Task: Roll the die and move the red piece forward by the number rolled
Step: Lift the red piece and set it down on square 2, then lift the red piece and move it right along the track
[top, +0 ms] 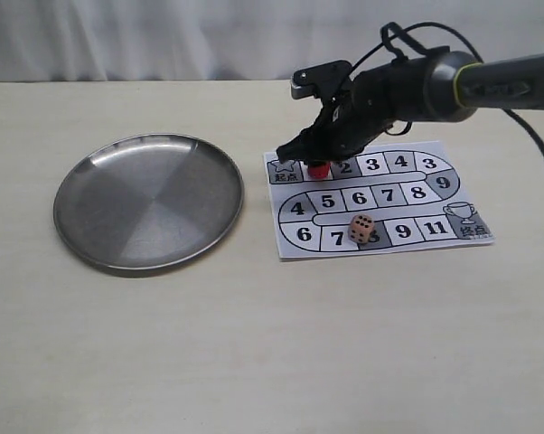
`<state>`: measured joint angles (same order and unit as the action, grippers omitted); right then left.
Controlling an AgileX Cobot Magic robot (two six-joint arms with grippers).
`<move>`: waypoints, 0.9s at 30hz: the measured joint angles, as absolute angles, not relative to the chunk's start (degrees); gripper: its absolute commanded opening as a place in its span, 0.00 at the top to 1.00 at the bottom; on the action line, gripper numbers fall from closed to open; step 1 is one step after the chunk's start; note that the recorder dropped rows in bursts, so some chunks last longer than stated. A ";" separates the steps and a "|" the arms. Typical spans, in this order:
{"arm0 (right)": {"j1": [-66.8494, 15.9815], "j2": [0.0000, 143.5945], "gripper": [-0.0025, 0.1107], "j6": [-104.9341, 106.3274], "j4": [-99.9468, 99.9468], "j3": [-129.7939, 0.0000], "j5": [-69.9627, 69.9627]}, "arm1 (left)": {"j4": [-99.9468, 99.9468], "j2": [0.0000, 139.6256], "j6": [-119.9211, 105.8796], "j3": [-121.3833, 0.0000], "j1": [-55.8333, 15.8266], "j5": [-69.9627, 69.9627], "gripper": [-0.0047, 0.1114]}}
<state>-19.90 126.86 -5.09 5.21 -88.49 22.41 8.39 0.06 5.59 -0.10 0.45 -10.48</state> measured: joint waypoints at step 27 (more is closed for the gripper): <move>-16.17 128.58 0.94 -5.09 8.19 -88.05 21.25 | 8.39 0.06 5.59 -0.10 0.45 -10.48 0.96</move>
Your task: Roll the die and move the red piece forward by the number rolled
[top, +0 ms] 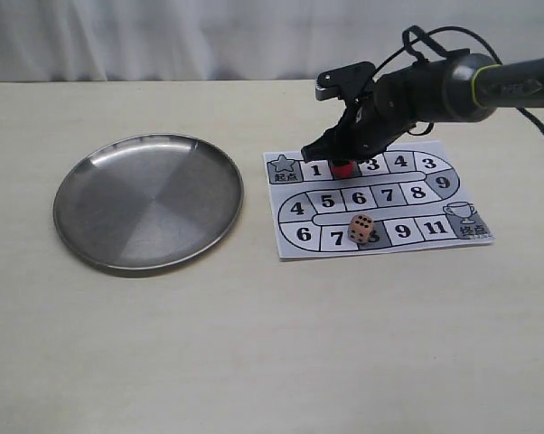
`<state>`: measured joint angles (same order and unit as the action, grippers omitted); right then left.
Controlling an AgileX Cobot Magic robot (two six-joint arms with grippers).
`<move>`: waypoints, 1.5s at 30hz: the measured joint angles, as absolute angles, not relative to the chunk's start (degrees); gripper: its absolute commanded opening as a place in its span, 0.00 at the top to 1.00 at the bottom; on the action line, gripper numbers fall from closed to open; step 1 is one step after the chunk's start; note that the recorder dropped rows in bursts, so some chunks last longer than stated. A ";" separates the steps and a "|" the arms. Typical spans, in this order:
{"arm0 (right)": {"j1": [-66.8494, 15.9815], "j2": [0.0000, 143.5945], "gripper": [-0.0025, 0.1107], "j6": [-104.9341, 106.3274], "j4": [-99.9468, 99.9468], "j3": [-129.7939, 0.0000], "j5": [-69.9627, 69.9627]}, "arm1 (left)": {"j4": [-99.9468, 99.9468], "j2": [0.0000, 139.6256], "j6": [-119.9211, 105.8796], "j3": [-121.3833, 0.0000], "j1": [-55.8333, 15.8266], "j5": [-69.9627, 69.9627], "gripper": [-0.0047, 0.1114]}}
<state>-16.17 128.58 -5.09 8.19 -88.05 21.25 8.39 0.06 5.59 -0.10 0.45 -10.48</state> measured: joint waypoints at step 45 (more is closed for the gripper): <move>-10.56 120.03 0.94 -5.09 11.75 -87.71 26.25 | 8.39 0.06 5.59 -0.10 0.45 -10.48 0.96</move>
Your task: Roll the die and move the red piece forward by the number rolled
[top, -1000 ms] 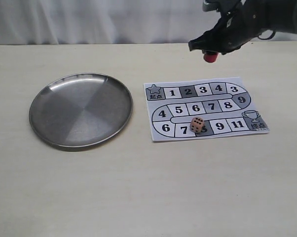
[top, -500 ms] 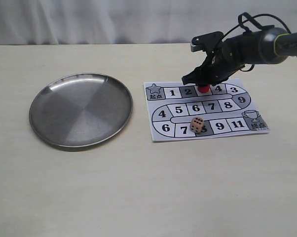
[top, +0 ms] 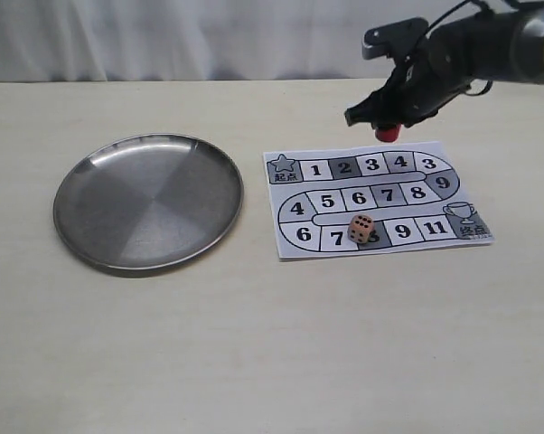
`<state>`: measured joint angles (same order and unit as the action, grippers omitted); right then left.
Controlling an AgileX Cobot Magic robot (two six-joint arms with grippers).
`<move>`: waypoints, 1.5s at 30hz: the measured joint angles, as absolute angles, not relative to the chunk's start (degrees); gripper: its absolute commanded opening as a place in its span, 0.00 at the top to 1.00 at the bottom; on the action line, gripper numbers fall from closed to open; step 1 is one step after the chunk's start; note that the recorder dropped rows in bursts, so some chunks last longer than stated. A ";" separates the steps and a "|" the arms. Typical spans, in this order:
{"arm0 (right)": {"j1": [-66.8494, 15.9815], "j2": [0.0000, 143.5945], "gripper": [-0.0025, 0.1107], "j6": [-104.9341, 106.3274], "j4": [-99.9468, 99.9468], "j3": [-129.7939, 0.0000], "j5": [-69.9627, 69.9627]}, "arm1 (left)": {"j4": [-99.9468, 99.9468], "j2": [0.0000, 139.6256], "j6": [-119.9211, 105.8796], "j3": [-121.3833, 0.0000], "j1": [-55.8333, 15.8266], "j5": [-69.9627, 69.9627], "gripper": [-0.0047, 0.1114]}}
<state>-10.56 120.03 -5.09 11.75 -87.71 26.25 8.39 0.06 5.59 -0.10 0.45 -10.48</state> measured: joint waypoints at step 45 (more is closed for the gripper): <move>-5.38 118.70 0.94 -5.92 10.79 -87.55 25.20 | 8.39 0.06 5.59 -0.10 0.45 -10.48 0.96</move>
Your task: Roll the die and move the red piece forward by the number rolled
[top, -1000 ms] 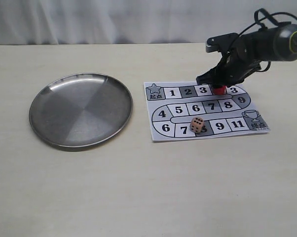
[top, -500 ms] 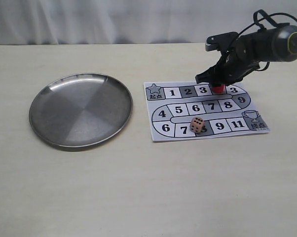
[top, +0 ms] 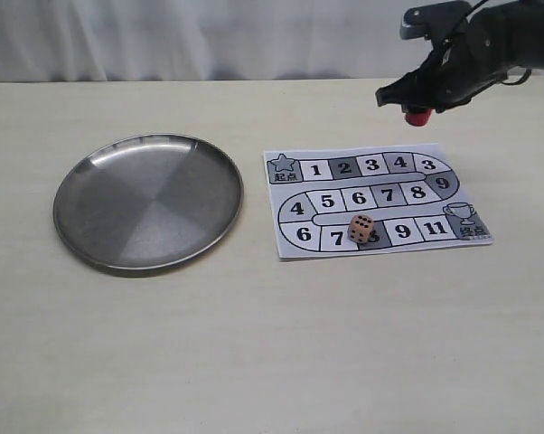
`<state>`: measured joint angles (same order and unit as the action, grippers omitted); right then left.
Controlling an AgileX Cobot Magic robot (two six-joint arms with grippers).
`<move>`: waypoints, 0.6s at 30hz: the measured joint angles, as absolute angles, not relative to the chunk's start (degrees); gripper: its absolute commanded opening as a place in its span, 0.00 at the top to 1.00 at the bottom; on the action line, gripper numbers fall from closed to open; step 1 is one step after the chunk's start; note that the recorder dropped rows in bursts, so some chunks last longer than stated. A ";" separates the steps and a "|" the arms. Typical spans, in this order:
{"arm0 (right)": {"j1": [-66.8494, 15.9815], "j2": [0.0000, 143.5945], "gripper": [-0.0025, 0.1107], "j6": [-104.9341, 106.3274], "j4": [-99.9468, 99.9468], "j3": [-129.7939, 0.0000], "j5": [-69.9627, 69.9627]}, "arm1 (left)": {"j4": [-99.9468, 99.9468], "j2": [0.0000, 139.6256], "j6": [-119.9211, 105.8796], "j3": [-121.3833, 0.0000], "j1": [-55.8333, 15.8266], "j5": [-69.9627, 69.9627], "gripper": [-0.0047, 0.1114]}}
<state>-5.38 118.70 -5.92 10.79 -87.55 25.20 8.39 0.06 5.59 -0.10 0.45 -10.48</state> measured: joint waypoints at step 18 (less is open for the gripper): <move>-2.19 127.43 0.94 -6.75 10.04 -84.64 20.85 | 8.39 0.06 5.59 -0.10 0.45 -10.48 0.96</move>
<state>-2.19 127.43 -6.75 10.04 -84.64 20.85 8.39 0.06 5.59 -0.10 0.45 -10.48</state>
